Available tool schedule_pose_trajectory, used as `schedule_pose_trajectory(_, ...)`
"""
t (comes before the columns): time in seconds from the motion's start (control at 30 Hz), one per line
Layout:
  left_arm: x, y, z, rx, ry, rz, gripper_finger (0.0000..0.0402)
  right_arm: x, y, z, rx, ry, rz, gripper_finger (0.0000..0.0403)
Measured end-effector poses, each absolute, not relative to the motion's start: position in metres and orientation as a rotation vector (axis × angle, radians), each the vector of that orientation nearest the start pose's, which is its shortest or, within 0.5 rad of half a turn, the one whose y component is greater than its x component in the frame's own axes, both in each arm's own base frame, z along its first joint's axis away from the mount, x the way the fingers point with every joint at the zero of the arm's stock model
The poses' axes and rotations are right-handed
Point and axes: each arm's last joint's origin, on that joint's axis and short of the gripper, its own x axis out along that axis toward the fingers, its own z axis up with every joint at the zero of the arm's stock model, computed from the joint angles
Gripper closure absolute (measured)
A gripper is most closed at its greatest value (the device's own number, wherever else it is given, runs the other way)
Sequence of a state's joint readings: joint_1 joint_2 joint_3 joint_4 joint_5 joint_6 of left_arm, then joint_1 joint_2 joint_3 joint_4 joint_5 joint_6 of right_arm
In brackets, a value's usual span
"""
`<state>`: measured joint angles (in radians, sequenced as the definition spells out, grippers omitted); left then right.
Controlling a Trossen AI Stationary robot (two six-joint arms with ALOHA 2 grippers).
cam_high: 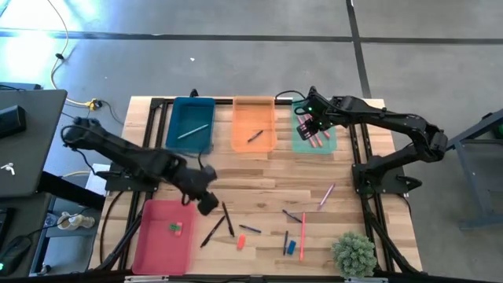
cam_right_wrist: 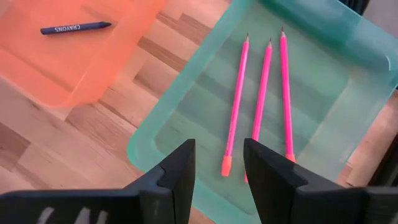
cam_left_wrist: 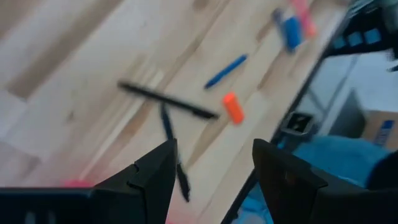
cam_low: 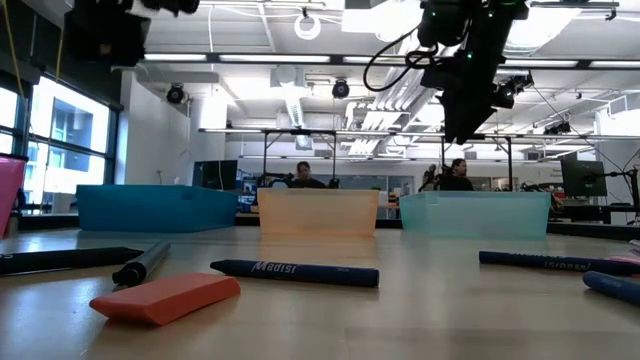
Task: Sort crayons/erasers/pens/pencils in bins
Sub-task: Put the black pen into the blue bin
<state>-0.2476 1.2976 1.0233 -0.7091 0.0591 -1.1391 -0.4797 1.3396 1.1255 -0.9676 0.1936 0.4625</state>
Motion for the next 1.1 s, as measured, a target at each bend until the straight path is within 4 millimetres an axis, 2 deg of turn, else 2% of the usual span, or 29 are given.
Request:
schedule_pose_trajectory(0.3, 0.263, -0.102, 0.224, -0.965, 1.191, 0.422, 0.0205, 0.219, -0.12, 0.279, 0.527, 1.037, -0.837, 0.0274)
schedule_pose_trajectory(0.57, 0.268, -0.113, 0.203, -0.937, 1.266, 0.452, 0.0205, 0.219, -0.12, 0.279, 0.524, 1.034, -0.835, 0.0274)
schedule_pose_trajectory(0.67, 0.269, -0.111, 0.202, -0.871, 1.259, 0.419, 0.0205, 0.219, -0.12, 0.279, 0.524, 1.029, -0.835, 0.0274)
schedule_pose_trajectory(0.8, 0.275, -0.098, 0.202, -0.79, 1.238, 0.382, 0.0205, 0.22, -0.121, 0.28, 0.531, 1.011, -0.838, 0.0274)
schedule_pose_trajectory(1.1, 0.285, -0.067, 0.203, -0.277, 1.23, 0.046, 0.0205, 0.224, -0.123, 0.281, 0.53, 0.969, -0.835, 0.0274)
